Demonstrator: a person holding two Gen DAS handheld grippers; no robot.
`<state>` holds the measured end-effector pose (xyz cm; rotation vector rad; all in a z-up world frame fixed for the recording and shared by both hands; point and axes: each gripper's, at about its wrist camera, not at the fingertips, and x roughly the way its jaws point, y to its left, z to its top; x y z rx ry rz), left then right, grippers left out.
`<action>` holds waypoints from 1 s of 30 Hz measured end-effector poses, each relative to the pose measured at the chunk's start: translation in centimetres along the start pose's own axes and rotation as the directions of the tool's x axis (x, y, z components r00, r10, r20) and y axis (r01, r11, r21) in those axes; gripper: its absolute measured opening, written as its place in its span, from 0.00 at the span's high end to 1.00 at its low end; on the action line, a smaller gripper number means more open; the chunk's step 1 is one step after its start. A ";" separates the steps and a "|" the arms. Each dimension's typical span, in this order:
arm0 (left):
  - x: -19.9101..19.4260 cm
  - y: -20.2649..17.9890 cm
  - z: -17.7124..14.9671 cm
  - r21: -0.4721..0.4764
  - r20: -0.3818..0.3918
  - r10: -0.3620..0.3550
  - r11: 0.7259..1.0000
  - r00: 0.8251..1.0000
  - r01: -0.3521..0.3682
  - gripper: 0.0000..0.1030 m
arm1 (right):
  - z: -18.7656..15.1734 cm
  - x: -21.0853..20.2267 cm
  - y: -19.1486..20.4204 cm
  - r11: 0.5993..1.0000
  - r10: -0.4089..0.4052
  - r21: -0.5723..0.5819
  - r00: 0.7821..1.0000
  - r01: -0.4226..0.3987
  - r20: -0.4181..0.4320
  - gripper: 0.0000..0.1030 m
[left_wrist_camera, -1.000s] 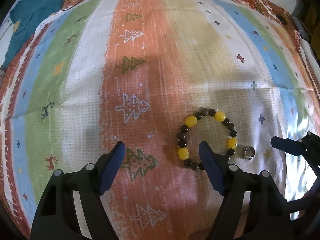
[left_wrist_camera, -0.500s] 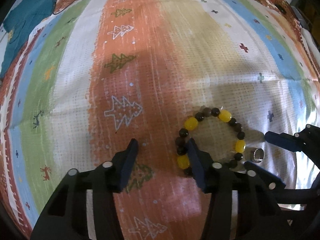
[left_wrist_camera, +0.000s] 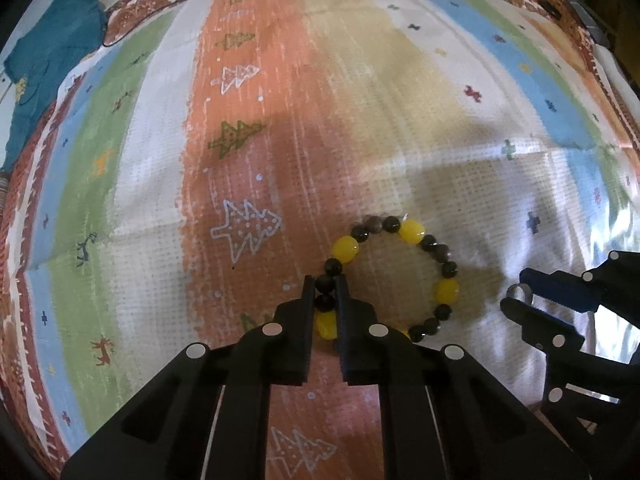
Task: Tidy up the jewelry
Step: 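Grasp the yellow-and-black bracelet with left tool while right tool grasps the ring, then carry bracelet and ring over the silver tin and open both tools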
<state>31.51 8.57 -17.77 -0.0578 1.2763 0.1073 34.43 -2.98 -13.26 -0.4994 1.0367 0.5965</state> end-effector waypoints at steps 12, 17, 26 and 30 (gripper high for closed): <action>-3.4 -1.2 -0.8 0.028 0.055 0.035 0.999 0.998 -0.037 0.91 | -1.1 -2.0 -0.2 1.000 -0.027 0.011 0.999 0.027 0.029 0.81; -5.7 -1.0 -1.1 -0.005 0.119 0.029 1.000 0.992 -0.029 0.91 | -1.6 -3.6 -0.7 0.999 -0.016 0.043 0.998 0.013 0.061 0.81; -9.1 -2.4 -1.8 0.016 0.172 -0.003 1.000 0.985 0.001 0.91 | -2.8 -6.9 -0.3 0.998 -0.022 0.061 0.991 0.014 0.132 0.81; -10.9 -3.0 -2.3 0.026 0.207 -0.012 1.000 0.978 0.007 0.91 | -3.3 -8.4 -0.5 0.997 -0.020 0.078 0.986 0.007 0.166 0.81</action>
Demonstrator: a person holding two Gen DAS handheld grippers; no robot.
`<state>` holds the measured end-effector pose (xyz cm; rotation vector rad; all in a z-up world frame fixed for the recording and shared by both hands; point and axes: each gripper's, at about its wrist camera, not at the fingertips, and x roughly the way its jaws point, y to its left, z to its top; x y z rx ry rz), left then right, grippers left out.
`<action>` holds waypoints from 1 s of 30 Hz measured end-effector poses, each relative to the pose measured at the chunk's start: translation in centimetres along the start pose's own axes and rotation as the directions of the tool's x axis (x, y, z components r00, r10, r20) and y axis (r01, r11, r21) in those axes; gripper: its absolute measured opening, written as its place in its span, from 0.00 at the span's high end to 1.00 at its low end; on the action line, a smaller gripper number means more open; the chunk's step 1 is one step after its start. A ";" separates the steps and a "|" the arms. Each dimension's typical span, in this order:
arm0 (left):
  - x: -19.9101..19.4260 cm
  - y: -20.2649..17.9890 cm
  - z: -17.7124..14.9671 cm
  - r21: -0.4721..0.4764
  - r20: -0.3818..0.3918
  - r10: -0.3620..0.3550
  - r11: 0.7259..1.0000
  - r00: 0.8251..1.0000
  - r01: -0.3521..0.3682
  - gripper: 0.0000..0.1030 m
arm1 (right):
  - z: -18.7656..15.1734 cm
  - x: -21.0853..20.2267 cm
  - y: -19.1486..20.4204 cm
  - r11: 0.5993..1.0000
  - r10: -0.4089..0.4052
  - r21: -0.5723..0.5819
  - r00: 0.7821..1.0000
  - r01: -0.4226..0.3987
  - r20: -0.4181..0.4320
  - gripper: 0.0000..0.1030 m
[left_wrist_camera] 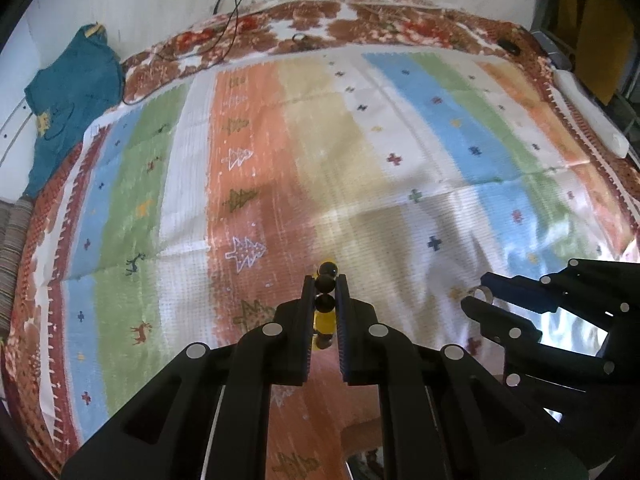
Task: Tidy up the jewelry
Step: 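Carry bracelet and ring over the silver tin and open both tools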
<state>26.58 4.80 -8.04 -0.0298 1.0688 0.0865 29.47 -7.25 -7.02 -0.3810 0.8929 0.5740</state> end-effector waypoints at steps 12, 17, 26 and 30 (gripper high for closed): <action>-5.6 -2.2 -1.8 0.026 0.100 -0.062 0.998 0.993 0.060 0.91 | -1.9 -3.6 0.0 0.999 0.023 0.027 0.997 -0.024 0.067 0.81; -8.2 -2.6 -3.2 0.016 0.133 -0.097 0.995 0.986 0.096 0.91 | -2.4 -5.1 0.3 0.999 0.032 0.023 0.994 -0.034 0.101 0.81; -12.0 -2.9 -5.9 0.019 0.195 -0.123 0.992 0.973 0.122 0.91 | -4.1 -7.9 1.9 0.997 0.076 -0.006 0.986 -0.076 0.149 0.81; -12.7 -2.9 -6.7 0.016 0.201 -0.133 0.991 0.971 0.132 0.91 | -4.8 -8.4 2.4 0.996 0.091 -0.018 0.985 -0.089 0.147 0.81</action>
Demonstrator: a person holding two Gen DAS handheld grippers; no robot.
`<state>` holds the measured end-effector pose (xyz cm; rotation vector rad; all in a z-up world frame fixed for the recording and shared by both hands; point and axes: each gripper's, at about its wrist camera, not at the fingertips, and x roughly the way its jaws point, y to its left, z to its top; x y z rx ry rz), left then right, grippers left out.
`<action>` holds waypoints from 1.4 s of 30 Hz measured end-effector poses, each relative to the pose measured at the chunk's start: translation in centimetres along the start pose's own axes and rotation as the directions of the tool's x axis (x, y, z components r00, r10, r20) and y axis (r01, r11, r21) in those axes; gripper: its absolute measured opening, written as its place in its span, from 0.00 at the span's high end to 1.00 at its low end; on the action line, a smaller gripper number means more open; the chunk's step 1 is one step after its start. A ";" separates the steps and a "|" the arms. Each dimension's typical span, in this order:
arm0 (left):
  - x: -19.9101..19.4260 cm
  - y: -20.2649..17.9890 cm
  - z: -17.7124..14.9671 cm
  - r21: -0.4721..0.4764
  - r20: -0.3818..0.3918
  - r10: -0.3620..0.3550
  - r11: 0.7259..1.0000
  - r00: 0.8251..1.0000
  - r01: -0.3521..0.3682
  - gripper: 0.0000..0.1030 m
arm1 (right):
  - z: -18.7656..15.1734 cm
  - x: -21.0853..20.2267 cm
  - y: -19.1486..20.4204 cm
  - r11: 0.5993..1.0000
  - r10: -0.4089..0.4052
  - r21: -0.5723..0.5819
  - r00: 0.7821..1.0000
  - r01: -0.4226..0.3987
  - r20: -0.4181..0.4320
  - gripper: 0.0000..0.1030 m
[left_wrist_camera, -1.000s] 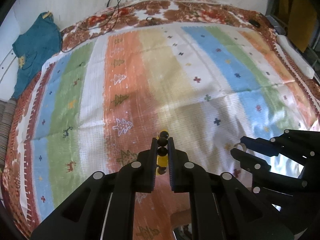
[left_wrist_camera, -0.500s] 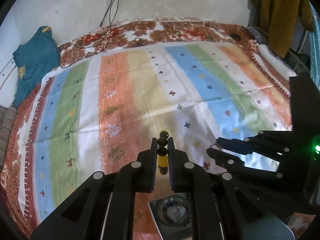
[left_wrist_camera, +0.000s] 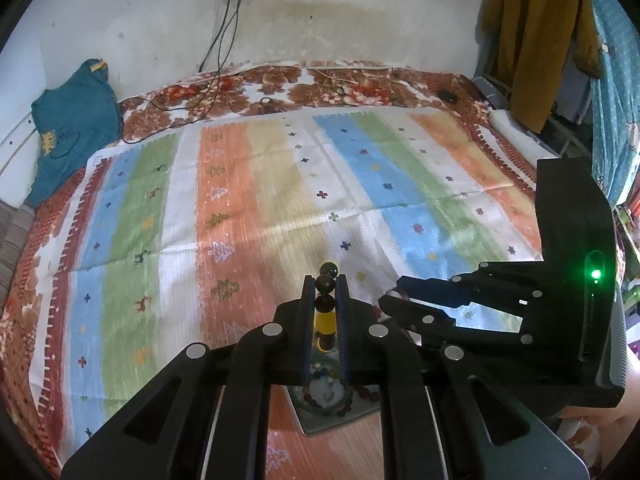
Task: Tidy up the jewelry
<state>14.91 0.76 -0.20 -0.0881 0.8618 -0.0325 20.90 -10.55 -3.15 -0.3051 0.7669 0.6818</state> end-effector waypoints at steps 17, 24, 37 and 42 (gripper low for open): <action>-3.0 1.5 -2.6 -0.103 0.010 -0.002 0.995 1.000 0.003 0.74 | -2.4 -2.3 0.8 0.999 0.009 0.033 0.999 -0.010 0.042 0.57; -4.3 0.7 -4.4 -0.061 0.025 0.021 0.998 0.999 -0.020 0.43 | -3.4 -4.1 0.9 0.999 -0.008 0.043 0.998 0.005 0.067 0.42; -6.7 -0.1 -7.5 -0.002 0.067 0.050 0.999 0.997 -0.050 0.05 | -6.7 -8.0 1.7 1.000 0.007 0.029 0.991 -0.011 0.134 0.20; -7.4 -0.3 -8.8 -0.002 0.072 0.081 0.997 0.994 -0.081 0.05 | -7.5 -8.8 1.6 0.999 0.015 0.037 0.988 -0.021 0.152 0.13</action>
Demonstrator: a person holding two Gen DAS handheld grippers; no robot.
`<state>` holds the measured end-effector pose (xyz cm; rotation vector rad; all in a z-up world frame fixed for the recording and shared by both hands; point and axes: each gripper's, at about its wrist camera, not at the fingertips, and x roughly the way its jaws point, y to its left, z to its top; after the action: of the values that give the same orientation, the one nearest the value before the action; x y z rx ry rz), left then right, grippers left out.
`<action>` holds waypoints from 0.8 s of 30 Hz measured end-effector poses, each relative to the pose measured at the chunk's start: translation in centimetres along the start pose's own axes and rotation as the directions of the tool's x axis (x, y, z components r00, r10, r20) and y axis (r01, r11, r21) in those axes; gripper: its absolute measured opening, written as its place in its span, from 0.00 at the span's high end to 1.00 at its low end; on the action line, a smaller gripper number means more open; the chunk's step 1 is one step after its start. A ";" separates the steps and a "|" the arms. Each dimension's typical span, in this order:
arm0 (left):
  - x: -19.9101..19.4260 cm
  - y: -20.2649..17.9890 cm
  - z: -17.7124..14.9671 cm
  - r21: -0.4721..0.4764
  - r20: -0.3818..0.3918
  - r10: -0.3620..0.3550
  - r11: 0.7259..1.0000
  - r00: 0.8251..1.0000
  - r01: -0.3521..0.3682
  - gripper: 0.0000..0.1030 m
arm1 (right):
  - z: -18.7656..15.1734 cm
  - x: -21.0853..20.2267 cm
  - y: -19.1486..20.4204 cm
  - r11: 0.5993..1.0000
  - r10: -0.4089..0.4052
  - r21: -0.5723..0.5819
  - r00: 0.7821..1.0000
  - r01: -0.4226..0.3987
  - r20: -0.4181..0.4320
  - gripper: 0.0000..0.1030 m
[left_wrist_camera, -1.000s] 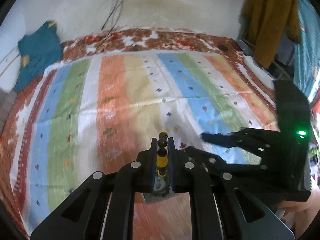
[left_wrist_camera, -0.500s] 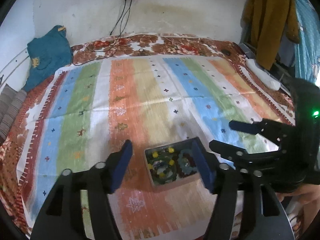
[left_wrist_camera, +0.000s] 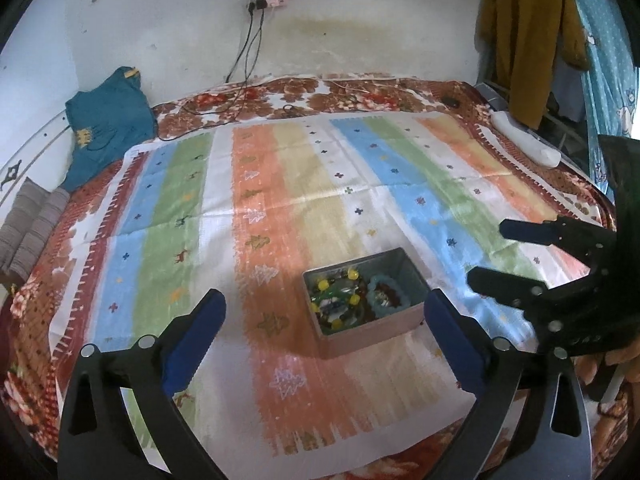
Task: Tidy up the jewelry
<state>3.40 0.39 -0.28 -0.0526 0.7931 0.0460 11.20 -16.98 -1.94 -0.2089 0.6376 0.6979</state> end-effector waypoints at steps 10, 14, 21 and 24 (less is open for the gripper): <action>-1.2 -0.9 -0.5 0.038 0.072 0.029 0.999 0.997 -0.031 0.05 | -1.0 -1.0 0.4 1.000 0.002 -0.012 1.000 -0.002 0.021 0.06; -1.3 -0.9 -0.6 0.028 0.081 0.019 0.999 0.997 -0.021 0.05 | -1.1 -1.5 0.4 1.000 0.013 -0.009 0.999 -0.012 0.039 0.06; -1.6 -1.1 -0.9 0.040 0.100 0.003 0.999 0.995 -0.007 0.05 | -1.5 -2.3 0.4 1.000 0.019 0.000 0.998 -0.019 0.063 0.06; -2.1 -1.4 -1.0 0.046 0.121 0.022 0.999 0.992 -0.028 0.05 | -1.6 -2.5 0.4 1.000 0.011 0.000 0.997 -0.011 0.074 0.06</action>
<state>1.32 -1.09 0.52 0.0054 0.6738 0.0535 8.77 -18.61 -1.66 -0.1782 0.5683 0.7133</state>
